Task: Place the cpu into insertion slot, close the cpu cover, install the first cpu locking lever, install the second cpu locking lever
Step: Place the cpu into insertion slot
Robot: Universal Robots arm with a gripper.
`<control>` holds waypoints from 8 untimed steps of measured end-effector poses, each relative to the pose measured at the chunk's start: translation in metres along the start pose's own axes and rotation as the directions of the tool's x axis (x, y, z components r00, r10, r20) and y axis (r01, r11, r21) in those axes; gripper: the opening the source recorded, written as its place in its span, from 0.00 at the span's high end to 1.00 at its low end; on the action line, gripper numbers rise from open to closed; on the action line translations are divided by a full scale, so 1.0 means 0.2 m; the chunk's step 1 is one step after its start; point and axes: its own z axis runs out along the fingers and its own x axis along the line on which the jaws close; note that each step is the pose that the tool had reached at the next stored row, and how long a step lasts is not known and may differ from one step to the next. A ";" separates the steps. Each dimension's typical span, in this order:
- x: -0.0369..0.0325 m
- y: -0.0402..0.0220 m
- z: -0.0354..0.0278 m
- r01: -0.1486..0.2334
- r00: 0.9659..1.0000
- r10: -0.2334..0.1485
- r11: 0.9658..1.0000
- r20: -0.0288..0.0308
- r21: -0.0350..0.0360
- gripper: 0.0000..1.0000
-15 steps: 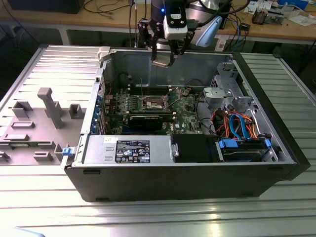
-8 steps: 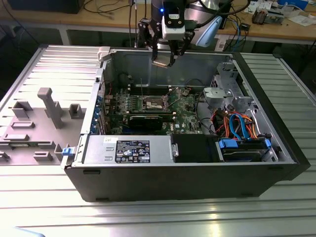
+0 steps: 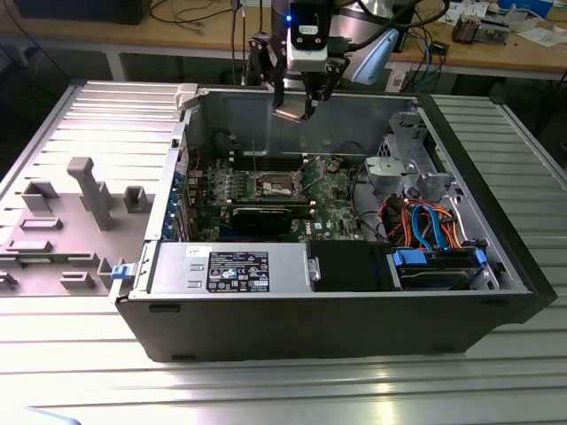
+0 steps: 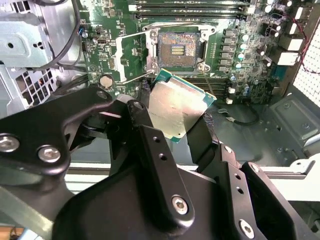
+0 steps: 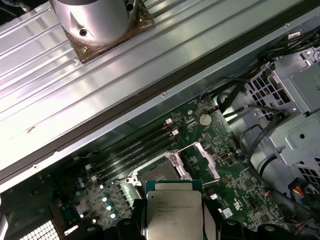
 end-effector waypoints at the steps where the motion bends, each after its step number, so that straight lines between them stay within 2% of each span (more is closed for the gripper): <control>1: 0.000 0.000 0.000 -0.007 1.000 0.007 1.000 0.001 0.000 0.46; 4: 0.000 0.000 0.001 -0.040 0.999 0.040 0.999 0.003 -0.001 0.46; 8: 0.000 0.000 0.003 -0.094 0.996 0.094 0.996 0.008 -0.002 0.46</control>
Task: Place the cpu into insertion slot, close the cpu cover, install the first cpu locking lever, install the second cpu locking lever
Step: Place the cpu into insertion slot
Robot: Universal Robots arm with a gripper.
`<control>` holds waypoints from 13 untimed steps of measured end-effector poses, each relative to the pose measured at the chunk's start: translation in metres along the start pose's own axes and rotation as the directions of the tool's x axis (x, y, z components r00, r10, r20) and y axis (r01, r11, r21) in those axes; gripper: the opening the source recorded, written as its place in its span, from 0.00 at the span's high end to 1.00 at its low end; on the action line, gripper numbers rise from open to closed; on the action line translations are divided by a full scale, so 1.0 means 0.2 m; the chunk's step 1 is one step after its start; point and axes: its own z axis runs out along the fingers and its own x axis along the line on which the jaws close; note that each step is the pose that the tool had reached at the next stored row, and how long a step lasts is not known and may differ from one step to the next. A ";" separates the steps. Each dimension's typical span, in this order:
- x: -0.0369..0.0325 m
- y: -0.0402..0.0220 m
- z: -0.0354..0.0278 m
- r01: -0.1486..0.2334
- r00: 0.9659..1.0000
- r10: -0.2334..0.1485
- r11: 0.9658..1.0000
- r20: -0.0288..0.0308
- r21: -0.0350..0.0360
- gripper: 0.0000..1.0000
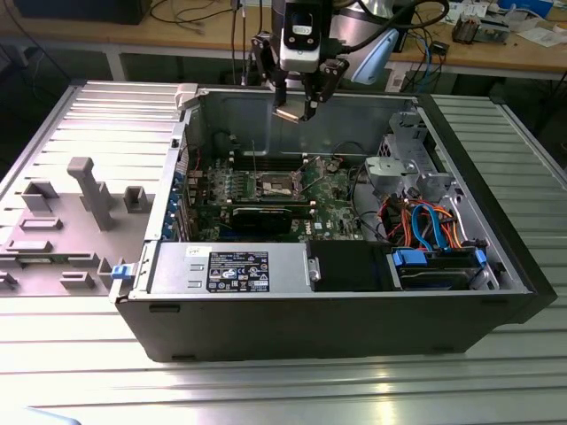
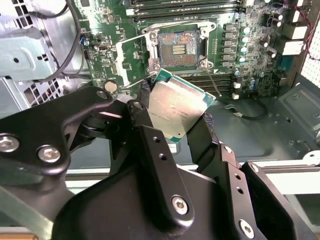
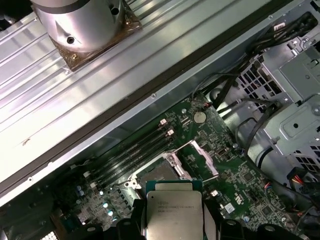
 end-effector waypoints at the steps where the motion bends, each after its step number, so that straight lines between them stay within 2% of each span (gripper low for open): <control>1: 0.000 0.000 0.000 -0.004 1.000 0.004 1.000 0.000 0.000 0.46; 13: 0.000 0.000 0.001 -0.007 1.000 0.007 1.000 0.001 0.000 0.46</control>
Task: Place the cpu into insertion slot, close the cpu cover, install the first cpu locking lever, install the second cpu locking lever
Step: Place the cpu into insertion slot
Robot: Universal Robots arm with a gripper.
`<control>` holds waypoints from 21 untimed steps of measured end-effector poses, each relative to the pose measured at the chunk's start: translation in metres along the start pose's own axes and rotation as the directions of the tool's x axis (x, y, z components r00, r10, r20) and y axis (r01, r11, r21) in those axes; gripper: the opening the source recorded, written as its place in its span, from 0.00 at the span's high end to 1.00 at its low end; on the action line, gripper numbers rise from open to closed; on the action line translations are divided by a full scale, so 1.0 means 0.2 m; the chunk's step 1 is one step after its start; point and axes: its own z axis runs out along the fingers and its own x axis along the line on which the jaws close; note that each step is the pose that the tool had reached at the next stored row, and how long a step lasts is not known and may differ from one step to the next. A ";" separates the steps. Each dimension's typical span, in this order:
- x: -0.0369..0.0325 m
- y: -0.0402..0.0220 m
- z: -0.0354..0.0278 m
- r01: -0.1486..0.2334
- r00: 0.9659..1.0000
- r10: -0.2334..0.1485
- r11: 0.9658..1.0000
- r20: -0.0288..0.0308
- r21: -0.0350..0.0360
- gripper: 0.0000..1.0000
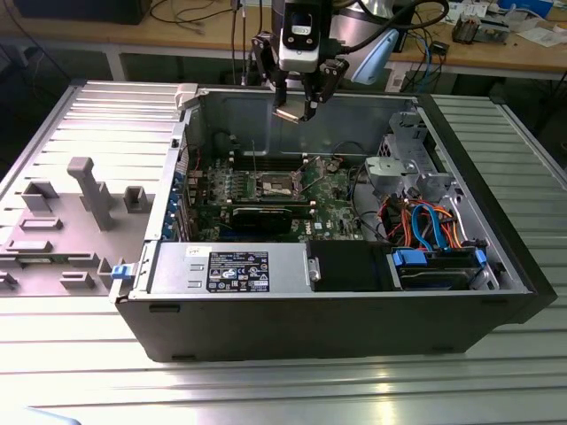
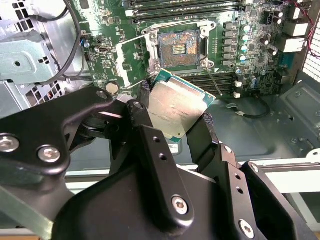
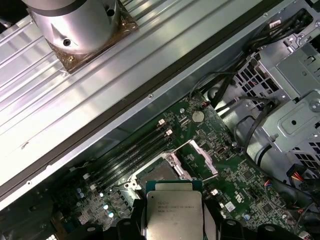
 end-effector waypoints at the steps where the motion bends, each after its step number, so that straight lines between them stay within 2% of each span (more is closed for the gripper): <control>1: 0.000 0.000 0.000 -0.002 1.000 0.002 1.000 0.000 0.000 0.46; 5: 0.000 0.000 0.001 -0.049 0.999 0.049 0.999 0.004 -0.001 0.46; 7: 0.000 0.000 0.002 -0.077 0.997 0.077 0.997 0.007 -0.002 0.46; 12: 0.000 0.000 0.002 -0.112 0.994 0.112 0.994 0.010 -0.003 0.46; 21: 0.000 0.000 0.002 -0.119 0.993 0.119 0.993 0.011 -0.003 0.46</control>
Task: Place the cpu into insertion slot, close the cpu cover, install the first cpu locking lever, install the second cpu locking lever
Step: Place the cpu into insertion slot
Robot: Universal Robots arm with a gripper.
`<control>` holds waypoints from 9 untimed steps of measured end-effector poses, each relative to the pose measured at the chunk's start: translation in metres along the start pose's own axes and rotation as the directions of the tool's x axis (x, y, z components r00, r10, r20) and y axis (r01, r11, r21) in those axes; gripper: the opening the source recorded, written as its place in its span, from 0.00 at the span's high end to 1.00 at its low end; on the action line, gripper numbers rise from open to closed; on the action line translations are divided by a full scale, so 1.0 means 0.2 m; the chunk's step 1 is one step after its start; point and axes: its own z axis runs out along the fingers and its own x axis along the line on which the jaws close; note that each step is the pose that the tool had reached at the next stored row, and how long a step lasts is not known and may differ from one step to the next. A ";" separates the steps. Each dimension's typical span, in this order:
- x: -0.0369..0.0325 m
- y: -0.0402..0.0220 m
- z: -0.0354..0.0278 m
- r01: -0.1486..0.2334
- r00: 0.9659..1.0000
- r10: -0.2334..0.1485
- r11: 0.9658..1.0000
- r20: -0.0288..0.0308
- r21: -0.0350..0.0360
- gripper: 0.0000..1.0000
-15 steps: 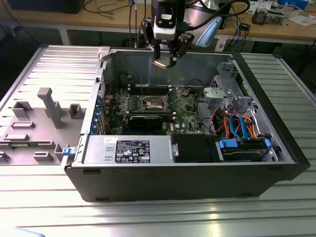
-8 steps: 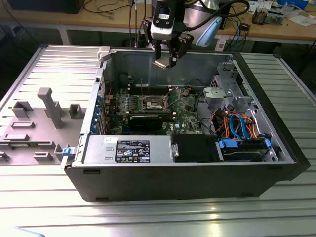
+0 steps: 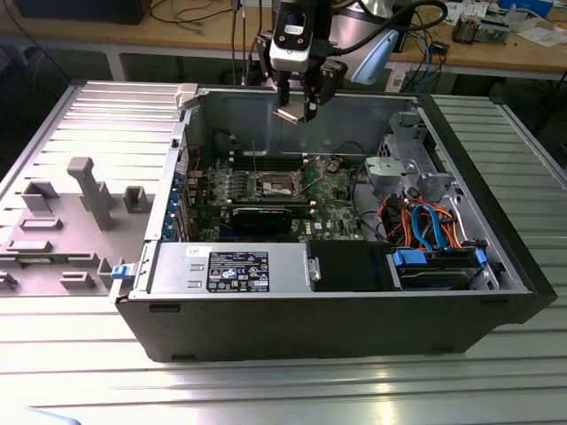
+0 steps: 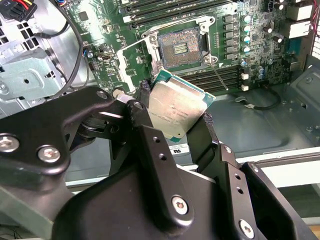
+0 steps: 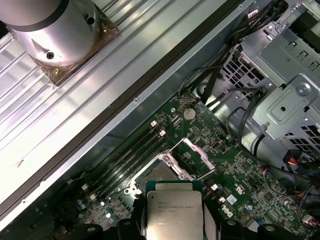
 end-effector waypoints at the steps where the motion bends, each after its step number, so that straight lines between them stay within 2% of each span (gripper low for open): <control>1: 0.000 0.000 0.000 0.000 1.000 0.000 1.000 0.000 0.000 0.46; 7: 0.000 0.000 0.000 -0.009 1.000 0.009 1.000 0.001 0.000 0.46; 9: 0.000 0.000 0.000 -0.027 1.000 0.027 1.000 0.002 -0.001 0.46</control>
